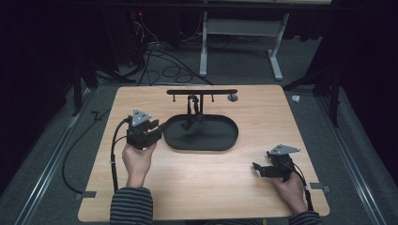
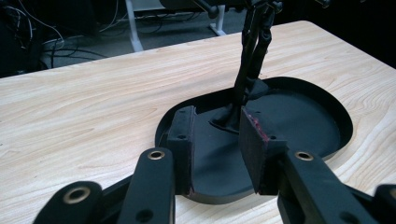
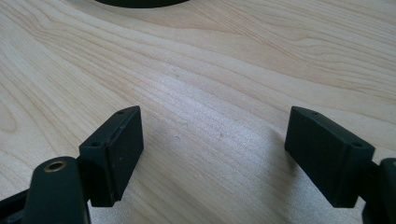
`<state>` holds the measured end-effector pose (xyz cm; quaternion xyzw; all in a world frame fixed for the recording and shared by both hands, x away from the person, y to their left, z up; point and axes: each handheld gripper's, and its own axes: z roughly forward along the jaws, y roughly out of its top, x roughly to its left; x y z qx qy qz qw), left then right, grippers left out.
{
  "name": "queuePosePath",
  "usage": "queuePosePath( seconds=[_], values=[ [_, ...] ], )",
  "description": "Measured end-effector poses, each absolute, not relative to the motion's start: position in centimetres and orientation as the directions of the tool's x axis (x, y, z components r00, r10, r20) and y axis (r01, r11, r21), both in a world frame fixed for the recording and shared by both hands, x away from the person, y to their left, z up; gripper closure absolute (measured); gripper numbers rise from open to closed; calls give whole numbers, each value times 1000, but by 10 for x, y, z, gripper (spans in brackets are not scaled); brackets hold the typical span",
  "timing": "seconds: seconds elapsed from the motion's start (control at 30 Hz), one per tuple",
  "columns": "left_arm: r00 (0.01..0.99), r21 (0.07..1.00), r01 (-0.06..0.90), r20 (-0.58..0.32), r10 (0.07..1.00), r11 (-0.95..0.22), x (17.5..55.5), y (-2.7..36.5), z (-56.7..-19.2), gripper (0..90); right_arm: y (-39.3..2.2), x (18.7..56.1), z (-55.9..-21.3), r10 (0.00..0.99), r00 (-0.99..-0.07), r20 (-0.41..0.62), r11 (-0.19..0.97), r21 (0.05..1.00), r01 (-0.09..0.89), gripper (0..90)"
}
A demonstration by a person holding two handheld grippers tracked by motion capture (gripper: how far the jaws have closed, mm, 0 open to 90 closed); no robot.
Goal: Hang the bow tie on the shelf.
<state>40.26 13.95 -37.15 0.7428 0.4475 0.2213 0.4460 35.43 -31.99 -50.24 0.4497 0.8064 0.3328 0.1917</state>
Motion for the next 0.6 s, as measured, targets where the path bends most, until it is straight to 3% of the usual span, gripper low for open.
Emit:
queuePosePath(
  seconds=[0.6],
  values=[
    [487, 864, 474, -99, 868, -168, 388, 157, -375, 637, -320, 354, -502, 853, -522, -10, 374, 709, 598, 205]
  ],
)
